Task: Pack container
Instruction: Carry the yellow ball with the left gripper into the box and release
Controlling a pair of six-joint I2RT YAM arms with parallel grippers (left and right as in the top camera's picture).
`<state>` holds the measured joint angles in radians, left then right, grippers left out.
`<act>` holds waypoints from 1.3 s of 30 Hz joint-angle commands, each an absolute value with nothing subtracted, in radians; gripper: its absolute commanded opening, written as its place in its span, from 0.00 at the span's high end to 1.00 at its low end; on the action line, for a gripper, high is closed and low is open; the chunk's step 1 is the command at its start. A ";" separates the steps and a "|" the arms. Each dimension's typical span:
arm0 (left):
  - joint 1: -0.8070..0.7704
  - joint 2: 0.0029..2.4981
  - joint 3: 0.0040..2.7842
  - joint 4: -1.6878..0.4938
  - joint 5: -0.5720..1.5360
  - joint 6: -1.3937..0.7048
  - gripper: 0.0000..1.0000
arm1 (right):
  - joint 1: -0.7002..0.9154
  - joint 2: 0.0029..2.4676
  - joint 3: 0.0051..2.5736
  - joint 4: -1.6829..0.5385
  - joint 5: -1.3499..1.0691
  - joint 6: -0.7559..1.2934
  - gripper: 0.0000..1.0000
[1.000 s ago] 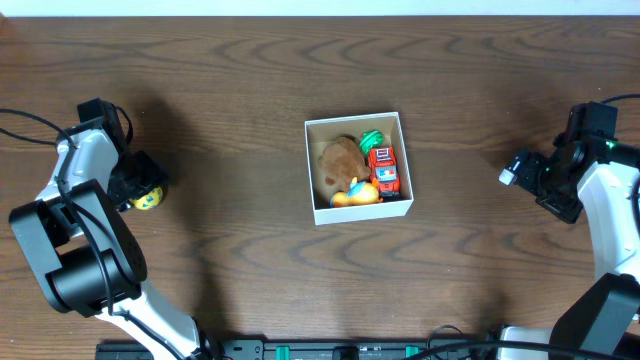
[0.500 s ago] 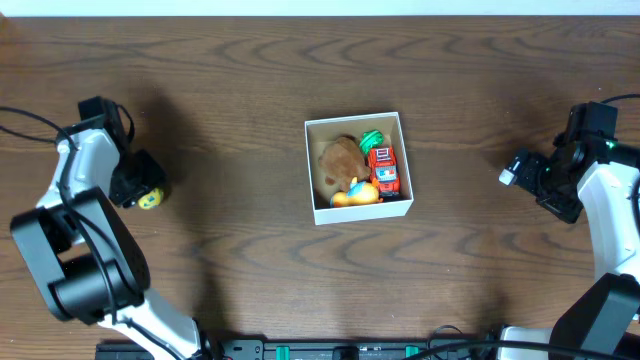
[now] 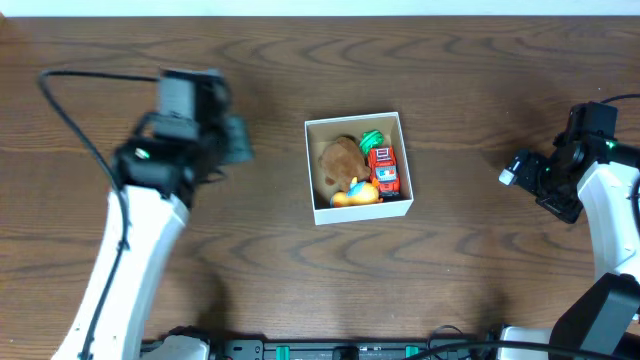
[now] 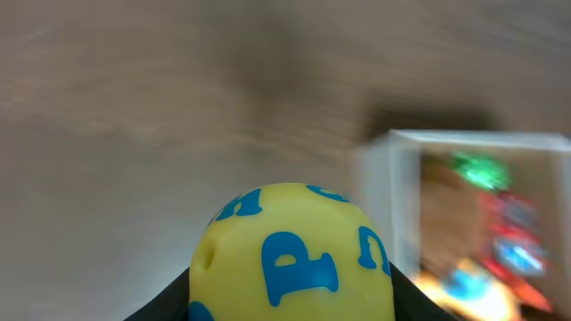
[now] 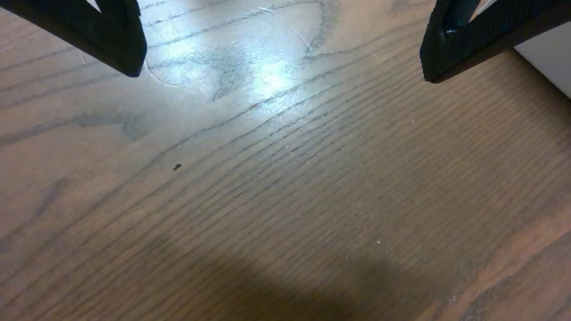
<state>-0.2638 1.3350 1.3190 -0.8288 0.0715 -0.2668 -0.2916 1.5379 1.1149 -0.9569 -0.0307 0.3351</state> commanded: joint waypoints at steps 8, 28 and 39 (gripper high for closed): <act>-0.615 1.483 1.327 -0.823 0.079 -0.157 0.70 | -0.294 1.541 1.111 -0.958 -0.054 0.324 0.01; -0.651 1.691 1.328 -0.752 0.054 -0.127 0.21 | -0.294 1.541 1.111 -0.958 -0.054 0.324 0.01; -0.651 1.531 1.328 -0.744 -0.016 -0.127 0.41 | -0.294 1.541 1.111 -0.957 -0.054 0.324 0.01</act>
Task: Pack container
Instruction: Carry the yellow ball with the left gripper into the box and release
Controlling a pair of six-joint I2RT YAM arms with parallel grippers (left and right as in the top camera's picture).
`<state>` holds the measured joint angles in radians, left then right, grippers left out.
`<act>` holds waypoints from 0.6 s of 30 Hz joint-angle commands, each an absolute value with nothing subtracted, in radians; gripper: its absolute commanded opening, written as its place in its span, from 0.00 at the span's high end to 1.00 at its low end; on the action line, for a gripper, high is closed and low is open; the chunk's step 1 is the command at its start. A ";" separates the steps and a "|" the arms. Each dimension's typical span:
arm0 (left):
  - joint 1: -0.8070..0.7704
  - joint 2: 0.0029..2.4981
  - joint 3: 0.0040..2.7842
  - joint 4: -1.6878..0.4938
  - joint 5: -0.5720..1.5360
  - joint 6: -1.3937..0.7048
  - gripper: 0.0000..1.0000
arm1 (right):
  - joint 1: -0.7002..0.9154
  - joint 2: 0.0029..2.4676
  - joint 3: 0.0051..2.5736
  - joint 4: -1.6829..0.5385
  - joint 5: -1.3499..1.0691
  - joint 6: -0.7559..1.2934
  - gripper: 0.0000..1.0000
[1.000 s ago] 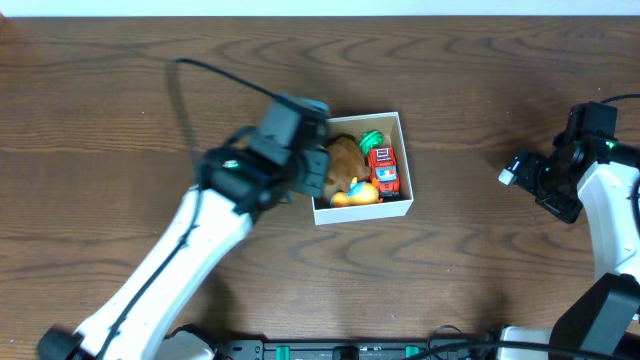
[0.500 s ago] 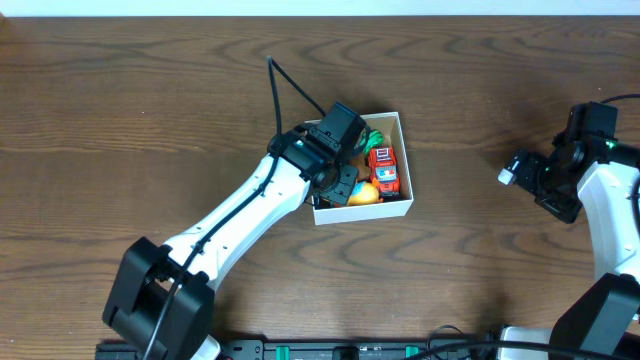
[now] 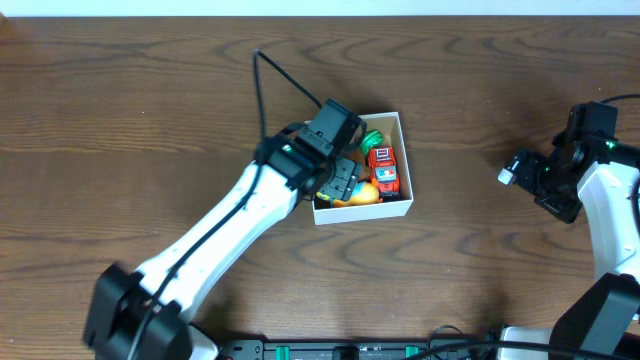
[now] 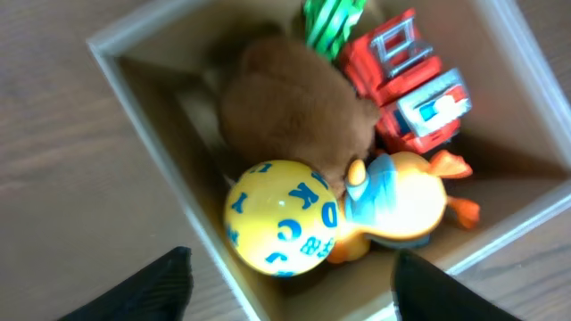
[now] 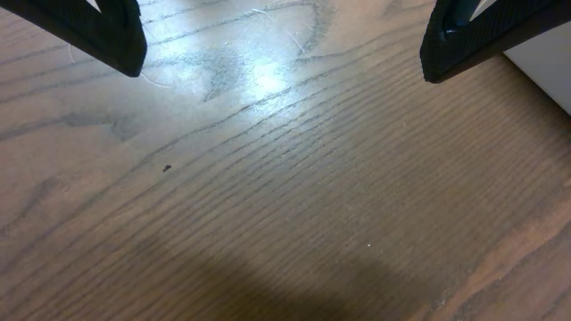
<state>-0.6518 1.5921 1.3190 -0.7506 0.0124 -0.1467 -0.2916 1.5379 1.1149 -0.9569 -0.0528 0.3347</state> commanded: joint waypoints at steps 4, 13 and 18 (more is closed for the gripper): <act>-0.651 1.509 1.328 -0.710 -0.016 -0.127 0.94 | -0.294 1.541 1.111 -0.957 -0.054 0.324 0.01; -0.651 1.608 1.326 -0.757 -0.015 -0.133 0.94 | -0.294 1.541 1.111 -0.957 -0.054 0.324 0.01; -0.651 1.697 1.325 -0.780 0.013 -0.136 0.94 | -0.294 1.541 1.111 -0.957 -0.054 0.324 0.01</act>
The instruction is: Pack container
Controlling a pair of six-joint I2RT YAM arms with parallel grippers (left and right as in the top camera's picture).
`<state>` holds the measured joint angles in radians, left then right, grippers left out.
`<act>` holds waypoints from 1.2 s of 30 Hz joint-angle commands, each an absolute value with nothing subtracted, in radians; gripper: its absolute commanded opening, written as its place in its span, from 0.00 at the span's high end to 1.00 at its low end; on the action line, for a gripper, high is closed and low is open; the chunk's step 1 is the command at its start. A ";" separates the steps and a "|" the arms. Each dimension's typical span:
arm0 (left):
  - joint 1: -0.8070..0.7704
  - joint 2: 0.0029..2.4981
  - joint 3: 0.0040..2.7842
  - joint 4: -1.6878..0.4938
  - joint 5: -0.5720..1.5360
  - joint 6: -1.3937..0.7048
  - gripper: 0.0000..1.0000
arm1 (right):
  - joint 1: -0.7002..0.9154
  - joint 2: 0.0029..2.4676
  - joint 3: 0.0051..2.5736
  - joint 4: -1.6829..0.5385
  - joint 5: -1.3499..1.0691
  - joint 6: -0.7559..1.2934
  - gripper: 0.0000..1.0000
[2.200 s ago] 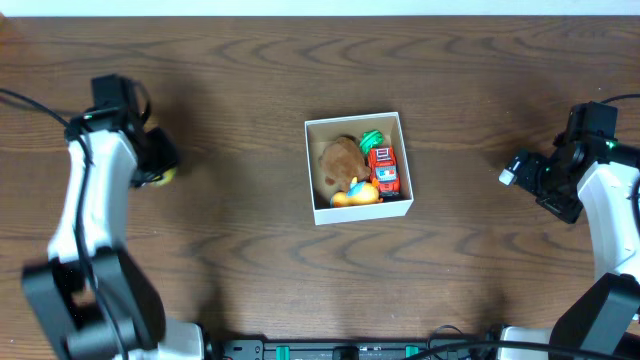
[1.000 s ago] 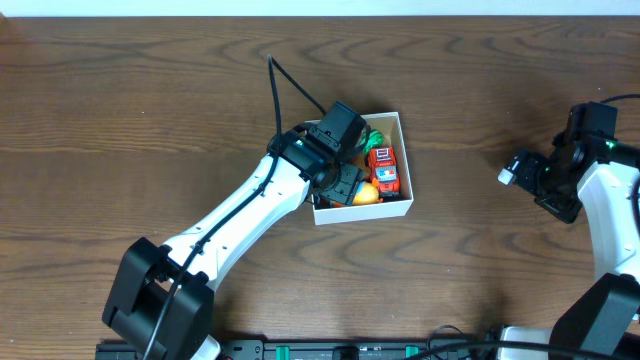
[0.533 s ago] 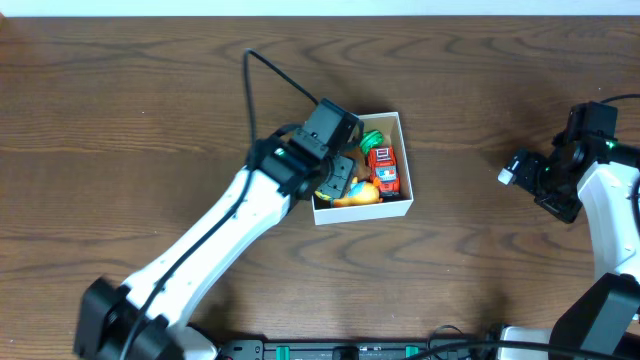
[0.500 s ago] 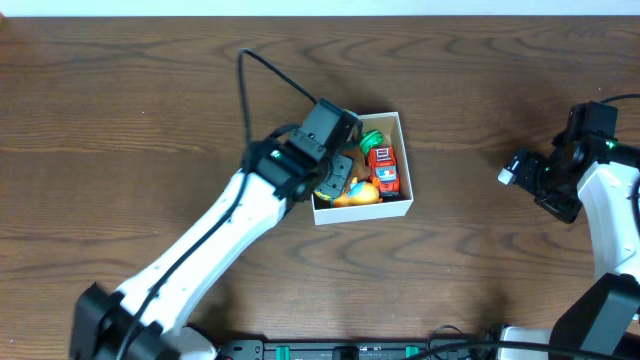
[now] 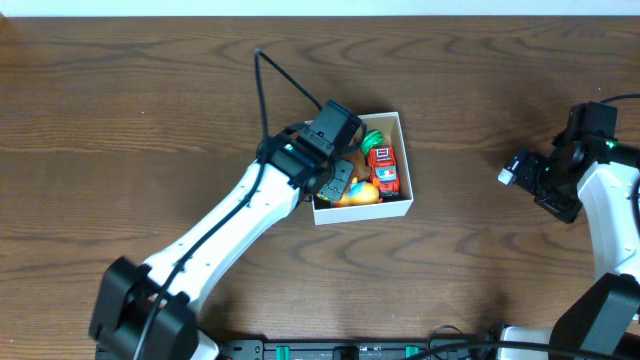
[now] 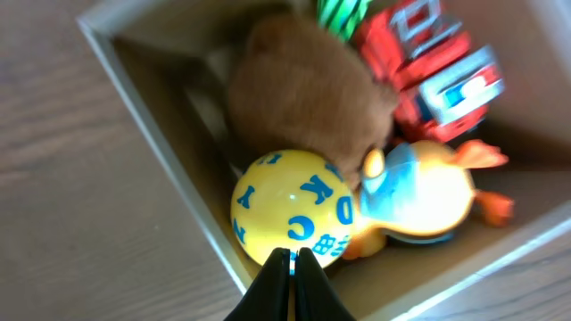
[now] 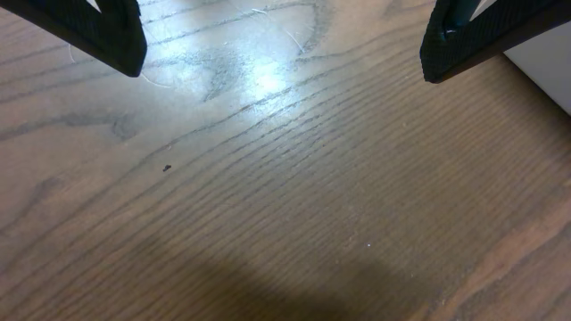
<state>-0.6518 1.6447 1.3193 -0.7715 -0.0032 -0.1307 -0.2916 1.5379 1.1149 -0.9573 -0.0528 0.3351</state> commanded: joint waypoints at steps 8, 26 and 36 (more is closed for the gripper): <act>-0.651 1.887 1.317 -0.786 0.083 -0.139 0.94 | -0.294 1.541 1.111 -0.958 -0.054 0.324 0.01; -0.649 1.528 1.386 -0.826 -0.098 -0.124 0.45 | -0.286 1.538 1.111 -0.958 -0.057 0.324 0.01; -0.404 1.315 1.386 -0.854 -0.105 -0.136 0.04 | -0.066 1.406 1.206 -0.905 0.100 0.286 0.01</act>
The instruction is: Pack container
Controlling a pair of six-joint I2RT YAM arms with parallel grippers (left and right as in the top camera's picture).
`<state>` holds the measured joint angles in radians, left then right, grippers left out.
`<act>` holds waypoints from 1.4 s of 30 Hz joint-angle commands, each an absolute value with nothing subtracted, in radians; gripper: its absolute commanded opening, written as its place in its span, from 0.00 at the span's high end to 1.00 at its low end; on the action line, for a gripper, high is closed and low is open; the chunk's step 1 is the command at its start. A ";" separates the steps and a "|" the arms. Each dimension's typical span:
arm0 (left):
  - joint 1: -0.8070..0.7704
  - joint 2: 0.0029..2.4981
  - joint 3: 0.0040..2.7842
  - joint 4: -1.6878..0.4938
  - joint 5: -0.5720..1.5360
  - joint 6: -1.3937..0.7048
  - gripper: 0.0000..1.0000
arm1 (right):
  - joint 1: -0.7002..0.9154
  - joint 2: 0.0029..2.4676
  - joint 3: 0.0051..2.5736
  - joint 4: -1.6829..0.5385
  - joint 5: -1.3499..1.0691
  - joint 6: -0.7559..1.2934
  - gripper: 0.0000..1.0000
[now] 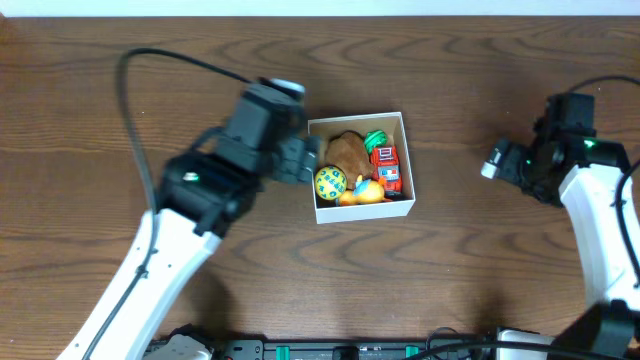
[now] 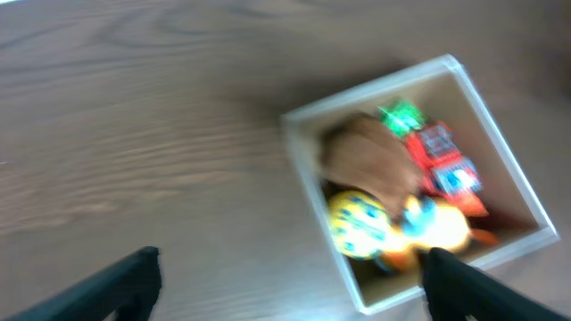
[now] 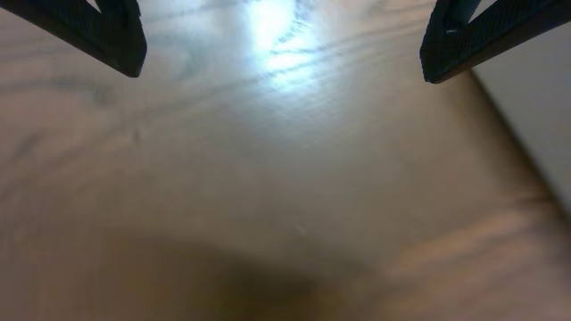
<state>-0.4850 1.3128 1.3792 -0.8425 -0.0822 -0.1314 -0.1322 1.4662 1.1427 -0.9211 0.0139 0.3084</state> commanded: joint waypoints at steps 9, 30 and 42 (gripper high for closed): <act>-0.109 1.387 1.375 -0.848 -0.105 -0.234 0.02 | 0.069 1.396 1.217 -0.696 0.132 0.264 0.01; -0.059 1.073 1.081 -0.850 -0.006 -0.168 0.02 | 0.090 1.092 1.109 -0.805 0.215 0.404 0.01; -0.058 0.365 0.806 -0.968 0.038 -0.223 0.02 | 0.108 0.645 0.746 -0.915 0.274 0.513 0.01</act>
<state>-0.0597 0.4690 0.8181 -0.9474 0.0185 -0.1951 0.0986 0.7067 0.8062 -0.8959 0.2420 0.4534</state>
